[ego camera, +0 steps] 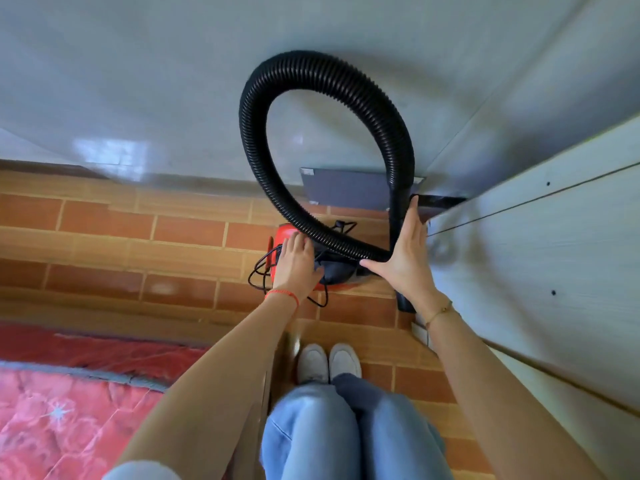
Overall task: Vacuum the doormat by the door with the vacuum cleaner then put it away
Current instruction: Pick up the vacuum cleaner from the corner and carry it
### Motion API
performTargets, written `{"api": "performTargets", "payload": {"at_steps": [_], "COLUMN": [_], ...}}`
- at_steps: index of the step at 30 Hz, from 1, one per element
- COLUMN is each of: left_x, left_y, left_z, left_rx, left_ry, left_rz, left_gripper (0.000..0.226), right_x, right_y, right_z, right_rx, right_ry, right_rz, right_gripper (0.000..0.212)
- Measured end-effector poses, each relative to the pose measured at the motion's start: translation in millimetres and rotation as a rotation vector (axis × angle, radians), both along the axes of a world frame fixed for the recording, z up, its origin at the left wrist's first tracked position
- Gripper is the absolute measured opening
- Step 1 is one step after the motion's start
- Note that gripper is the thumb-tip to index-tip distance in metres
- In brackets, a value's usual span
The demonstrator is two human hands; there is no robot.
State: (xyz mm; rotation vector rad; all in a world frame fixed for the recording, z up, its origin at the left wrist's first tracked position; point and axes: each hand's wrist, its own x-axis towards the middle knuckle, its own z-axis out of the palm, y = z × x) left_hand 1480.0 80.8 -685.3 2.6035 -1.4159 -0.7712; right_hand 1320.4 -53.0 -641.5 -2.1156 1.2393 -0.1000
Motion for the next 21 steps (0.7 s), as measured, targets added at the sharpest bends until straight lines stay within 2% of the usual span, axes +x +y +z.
{"api": "performTargets", "payload": {"at_steps": [5, 11, 13, 16, 18, 21], "left_x": [2.5, 4.9, 6.9, 8.6, 10.1, 12.8], "left_y": [-15.8, -16.7, -17.5, -19.6, -19.7, -16.1], "left_z": [-59.2, -96.7, -101.5, -101.2, -99.9, -94.8], "left_rx": [0.087, 0.144, 0.145, 0.176, 0.193, 0.211], "left_ry": [-0.003, -0.033, -0.058, -0.096, -0.1, -0.096], "left_rz": [-0.056, -0.114, -0.134, -0.188, -0.213, -0.233], "left_gripper": [0.062, 0.051, 0.043, 0.039, 0.039, 0.037], "right_x": [9.3, 22.4, 25.2, 28.8, 27.8, 23.8], "right_y": [1.8, -3.5, -9.7, -13.4, -15.2, -15.5], "right_z": [-36.9, -63.2, -68.1, -67.3, -65.5, -58.4], "right_rx": [-0.061, -0.136, -0.161, -0.189, -0.171, -0.172], "right_ry": [-0.06, -0.063, -0.082, -0.069, -0.062, -0.055], "right_rz": [0.063, 0.113, 0.1, 0.052, 0.043, 0.082], "right_gripper": [0.135, 0.127, 0.11, 0.071, 0.059, 0.054]}}
